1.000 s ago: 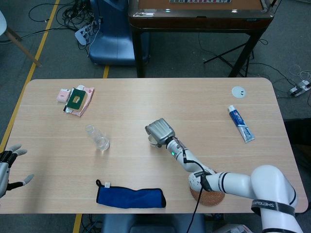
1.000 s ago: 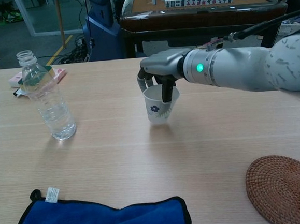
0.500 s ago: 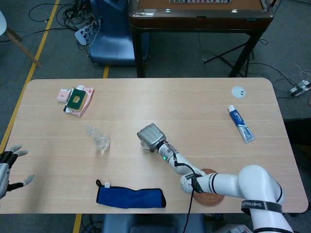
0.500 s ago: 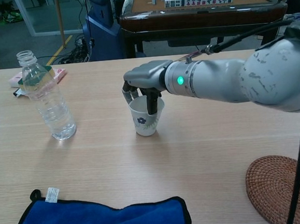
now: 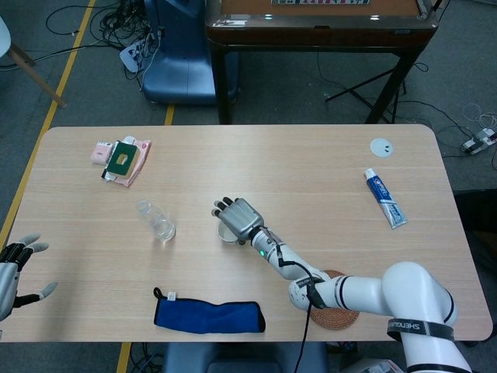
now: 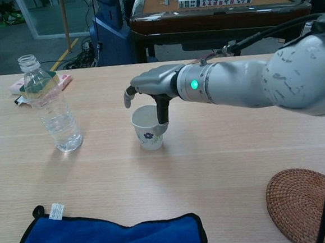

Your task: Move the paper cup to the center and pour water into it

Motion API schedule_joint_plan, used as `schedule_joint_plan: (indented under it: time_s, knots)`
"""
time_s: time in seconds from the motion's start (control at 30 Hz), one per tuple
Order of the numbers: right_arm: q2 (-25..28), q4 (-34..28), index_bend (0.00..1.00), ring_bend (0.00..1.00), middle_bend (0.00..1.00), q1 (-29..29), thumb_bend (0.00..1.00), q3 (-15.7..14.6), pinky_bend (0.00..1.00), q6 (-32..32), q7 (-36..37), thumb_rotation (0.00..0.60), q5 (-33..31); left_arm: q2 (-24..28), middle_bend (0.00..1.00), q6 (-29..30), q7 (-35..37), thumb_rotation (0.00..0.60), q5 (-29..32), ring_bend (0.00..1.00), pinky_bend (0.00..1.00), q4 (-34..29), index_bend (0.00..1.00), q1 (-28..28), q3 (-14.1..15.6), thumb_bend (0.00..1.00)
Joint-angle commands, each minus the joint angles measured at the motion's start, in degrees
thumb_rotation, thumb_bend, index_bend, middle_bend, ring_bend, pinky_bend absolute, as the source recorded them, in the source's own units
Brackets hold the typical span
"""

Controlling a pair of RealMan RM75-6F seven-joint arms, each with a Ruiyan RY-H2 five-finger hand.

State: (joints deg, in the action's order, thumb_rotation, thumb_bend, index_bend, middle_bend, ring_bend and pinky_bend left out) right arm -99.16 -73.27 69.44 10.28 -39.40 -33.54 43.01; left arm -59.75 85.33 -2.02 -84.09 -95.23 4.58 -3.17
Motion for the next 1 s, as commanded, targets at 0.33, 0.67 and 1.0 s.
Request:
schedule_joint_plan:
  time_s: [0.33,0.67,1.0]
  knots:
    - [6.4,-9.5,0.18,0.06,0.06,-2.5,0.0,-2.0,0.29,-9.4,-3.8,0.6,1.9,-0.6,0.2,-0.5,0.1,0.6,0.0,0.22,0.41,0.4,0.31,0.2,0.1,0.1]
    - [18.7,-27.2,0.18,0.06,0.06,-10.2,0.0,-6.4,0.29,-23.0,-8.6,0.6,5.0,-2.3,0.2,-2.0,-2.2,0.6,-0.8,0.22,0.41,0.5,0.31,1.1,0.9,0.1]
    - [29.4,-34.1,0.18,0.06,0.1,-24.2,0.0,-13.0,0.29,-36.9,-0.8,0.6,18.7,-4.5,0.21,-2.5,-4.8,0.6,-1.8,0.23,0.41,1.6,0.3,1.8,1.3,0.1]
